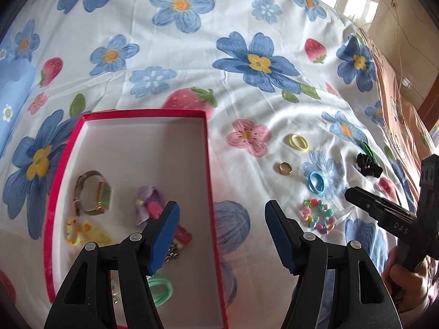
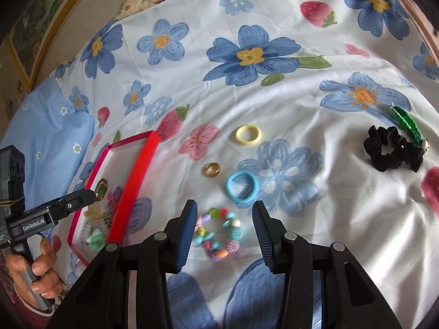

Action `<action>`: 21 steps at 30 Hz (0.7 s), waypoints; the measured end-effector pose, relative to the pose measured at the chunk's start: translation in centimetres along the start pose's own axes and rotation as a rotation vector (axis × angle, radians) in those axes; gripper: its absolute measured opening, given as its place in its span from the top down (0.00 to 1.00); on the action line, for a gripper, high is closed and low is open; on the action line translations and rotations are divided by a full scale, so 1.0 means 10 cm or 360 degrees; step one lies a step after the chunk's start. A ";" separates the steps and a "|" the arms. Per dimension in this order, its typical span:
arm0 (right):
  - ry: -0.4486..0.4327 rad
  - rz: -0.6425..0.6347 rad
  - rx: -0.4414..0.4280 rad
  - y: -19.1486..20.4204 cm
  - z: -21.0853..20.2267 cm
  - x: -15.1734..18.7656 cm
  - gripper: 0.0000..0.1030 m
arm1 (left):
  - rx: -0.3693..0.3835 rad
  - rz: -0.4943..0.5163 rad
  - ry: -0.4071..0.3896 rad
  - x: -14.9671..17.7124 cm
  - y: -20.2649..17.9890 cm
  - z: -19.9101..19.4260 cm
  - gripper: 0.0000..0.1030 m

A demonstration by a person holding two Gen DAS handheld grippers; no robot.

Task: Organize jewelry
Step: 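Withdraw both tools from the box toward the remaining jewelry, then grasp the blue hair tie with the right tool while the left tool grasps the gold ring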

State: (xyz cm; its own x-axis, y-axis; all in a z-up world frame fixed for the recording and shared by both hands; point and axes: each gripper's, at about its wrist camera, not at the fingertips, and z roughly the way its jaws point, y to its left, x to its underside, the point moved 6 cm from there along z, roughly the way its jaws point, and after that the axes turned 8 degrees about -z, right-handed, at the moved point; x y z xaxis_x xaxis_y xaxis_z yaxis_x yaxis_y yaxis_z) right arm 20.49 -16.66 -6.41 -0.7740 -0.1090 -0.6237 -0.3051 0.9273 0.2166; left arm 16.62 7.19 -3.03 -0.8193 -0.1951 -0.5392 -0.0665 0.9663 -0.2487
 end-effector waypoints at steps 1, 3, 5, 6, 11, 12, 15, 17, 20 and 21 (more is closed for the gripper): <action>0.0005 0.0002 0.0004 -0.02 0.03 -0.01 0.58 | 0.0002 0.0006 0.0010 -0.01 -0.02 0.05 0.37; 0.0018 -0.0004 0.0011 -0.05 0.08 -0.03 0.58 | 0.0006 0.0015 0.0023 -0.04 -0.08 0.12 0.37; 0.0039 -0.0012 0.0019 -0.08 0.15 -0.04 0.58 | 0.0006 0.0030 0.0037 -0.07 -0.13 0.21 0.37; 0.0048 -0.0015 0.0022 -0.10 0.18 -0.04 0.59 | 0.0007 0.0040 0.0045 -0.08 -0.17 0.25 0.37; 0.0090 -0.0021 0.0047 -0.18 0.37 -0.06 0.62 | 0.0014 0.0087 0.0090 -0.16 -0.33 0.49 0.37; 0.0098 -0.0021 0.0050 -0.19 0.40 -0.07 0.63 | 0.0015 0.0091 0.0094 -0.16 -0.36 0.53 0.37; 0.0140 -0.0026 0.0058 -0.22 0.53 -0.06 0.69 | 0.0016 0.0107 0.0118 -0.19 -0.43 0.68 0.37; 0.0170 -0.0037 0.0059 -0.24 0.60 -0.05 0.77 | 0.0016 0.0114 0.0140 -0.21 -0.48 0.81 0.37; 0.0192 -0.0054 0.0083 -0.28 0.65 -0.03 0.97 | 0.0019 0.0121 0.0174 -0.24 -0.56 1.00 0.37; 0.0182 -0.0046 0.0077 -0.29 0.64 -0.04 0.97 | 0.0020 0.0124 0.0181 -0.25 -0.58 1.06 0.37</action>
State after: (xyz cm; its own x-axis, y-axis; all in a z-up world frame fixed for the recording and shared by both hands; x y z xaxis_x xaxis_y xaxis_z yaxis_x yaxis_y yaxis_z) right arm 25.23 -17.03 -11.61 -0.8244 -0.1738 -0.5387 -0.3034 0.9391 0.1614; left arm 25.07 0.28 -8.72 -0.8811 -0.0985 -0.4625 0.0063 0.9755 -0.2198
